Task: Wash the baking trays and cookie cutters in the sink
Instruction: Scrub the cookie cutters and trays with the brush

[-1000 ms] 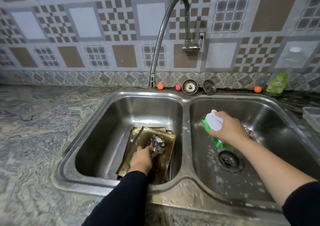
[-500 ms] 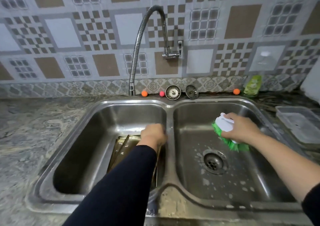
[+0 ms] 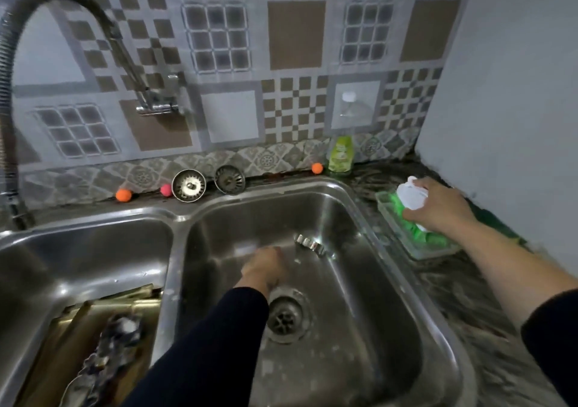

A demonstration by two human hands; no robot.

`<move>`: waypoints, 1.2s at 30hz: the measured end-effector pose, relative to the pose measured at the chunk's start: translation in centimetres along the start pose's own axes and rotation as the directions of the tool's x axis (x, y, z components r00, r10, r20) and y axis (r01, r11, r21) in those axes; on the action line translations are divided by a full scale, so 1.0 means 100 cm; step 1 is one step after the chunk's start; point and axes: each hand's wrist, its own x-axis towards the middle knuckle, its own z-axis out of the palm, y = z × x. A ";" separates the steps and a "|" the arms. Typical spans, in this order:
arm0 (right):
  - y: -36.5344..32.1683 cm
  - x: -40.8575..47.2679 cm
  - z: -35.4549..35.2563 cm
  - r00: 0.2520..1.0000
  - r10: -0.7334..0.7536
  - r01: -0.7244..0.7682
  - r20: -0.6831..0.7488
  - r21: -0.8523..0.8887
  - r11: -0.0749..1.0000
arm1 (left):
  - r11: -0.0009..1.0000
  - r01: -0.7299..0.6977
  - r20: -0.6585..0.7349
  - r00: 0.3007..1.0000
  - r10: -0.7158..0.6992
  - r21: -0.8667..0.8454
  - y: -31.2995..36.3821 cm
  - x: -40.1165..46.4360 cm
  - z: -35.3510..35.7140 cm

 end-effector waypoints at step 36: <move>0.019 0.021 0.016 0.999 -0.033 0.030 0.034 0.083 0.996 | 0.838 -0.111 -0.285 0.957 -0.055 -0.535 0.046 0.015 0.061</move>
